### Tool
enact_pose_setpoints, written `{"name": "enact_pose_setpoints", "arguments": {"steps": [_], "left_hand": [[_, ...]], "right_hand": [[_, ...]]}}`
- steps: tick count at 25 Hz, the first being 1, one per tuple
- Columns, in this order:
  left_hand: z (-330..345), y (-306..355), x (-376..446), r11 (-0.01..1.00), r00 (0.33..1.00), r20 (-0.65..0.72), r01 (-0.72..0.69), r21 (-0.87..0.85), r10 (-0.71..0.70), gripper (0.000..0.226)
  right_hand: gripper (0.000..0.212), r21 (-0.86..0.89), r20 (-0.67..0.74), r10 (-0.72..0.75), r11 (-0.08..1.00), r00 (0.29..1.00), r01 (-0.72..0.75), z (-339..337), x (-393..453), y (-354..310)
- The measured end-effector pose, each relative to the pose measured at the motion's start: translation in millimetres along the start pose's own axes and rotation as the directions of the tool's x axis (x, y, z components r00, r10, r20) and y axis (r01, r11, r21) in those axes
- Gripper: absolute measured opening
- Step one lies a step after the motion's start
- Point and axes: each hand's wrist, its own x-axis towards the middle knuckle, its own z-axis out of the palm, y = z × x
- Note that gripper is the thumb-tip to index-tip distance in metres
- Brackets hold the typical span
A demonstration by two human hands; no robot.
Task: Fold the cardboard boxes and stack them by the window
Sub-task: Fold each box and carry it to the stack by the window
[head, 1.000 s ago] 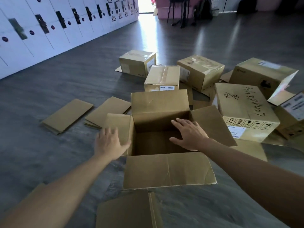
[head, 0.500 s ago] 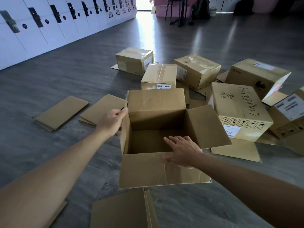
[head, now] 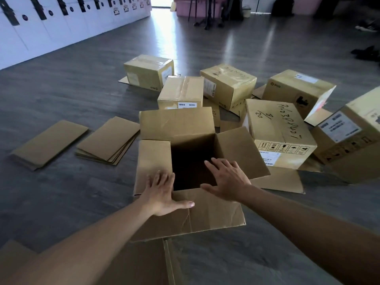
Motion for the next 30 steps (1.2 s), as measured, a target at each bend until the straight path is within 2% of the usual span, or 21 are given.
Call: {"name": "enact_pose_setpoints", "arguments": {"steps": [4, 7, 10, 13, 14, 16, 19, 22, 24, 26, 28, 30], "left_hand": [[1, 0, 3, 1.0, 1.0, 0.016, 0.011, -0.016, -0.01, 0.144], [-1, 0, 1, 1.0, 1.0, 0.017, 0.005, -0.002, -0.005, 0.145], [-5, 3, -1, 1.0, 1.0, 0.029, 0.005, -0.007, -0.005, 0.146], [-8, 5, -2, 1.0, 0.999, 0.029, 0.013, 0.005, -0.013, 0.149], [-9, 5, -3, 1.0, 1.0, 0.027, 0.016, 0.011, -0.016, 0.149], [-10, 6, -5, 1.0, 1.0, 0.014, 0.02, 0.02, -0.02, 0.149], [-14, 3, -5, 0.999, 1.0, -0.022, 0.014, 0.041, -0.013, 0.148], [-17, -2, -4, 0.999, 0.999, -0.05, 0.02, 0.048, -0.017, 0.141], [-18, -6, -7, 0.998, 0.998, -0.061, 0.032, 0.046, -0.03, 0.134], [-18, -11, -13, 0.999, 0.998, -0.061, 0.036, 0.039, -0.034, 0.128], [-20, -14, -18, 0.998, 0.998, -0.048, 0.035, 0.047, -0.033, 0.124], [-22, -13, -20, 0.998, 0.999, -0.041, 0.038, 0.053, -0.036, 0.118]], "right_hand": [[0.084, -0.004, -0.11, 0.198, 0.98, 0.974, -0.2, -16, -1, 31], [0.087, 0.023, -0.056, 0.368, 0.93, 0.928, -0.367, -22, -7, 52], [0.092, 0.029, 0.032, 0.525, 0.85, 0.85, -0.526, -27, -16, 66], [0.087, 0.25, 0.121, 0.627, 0.731, 0.769, -0.635, -34, -22, 71], [0.081, 0.317, 0.113, 0.639, 0.703, 0.761, -0.637, -38, -21, 72], [0.067, 0.384, 0.009, 0.648, 0.701, 0.761, -0.601, -52, -16, 66], [0.062, 0.417, -0.199, 0.581, 0.779, 0.789, -0.468, -79, -1, 43], [0.065, 0.365, -0.237, 0.386, 0.886, 0.891, -0.286, -89, 4, 11], [0.078, 0.261, -0.154, 0.184, 0.955, 0.971, -0.139, -78, 1, -10], [0.096, 0.192, 0.01, 0.016, 0.981, 1.0, -0.018, -55, -5, -26], [0.115, 0.15, 0.234, -0.091, 0.987, 0.968, 0.057, -30, -14, -36], [0.135, 0.083, 0.395, -0.119, 0.992, 0.911, 0.094, -9, -22, -39]]}}
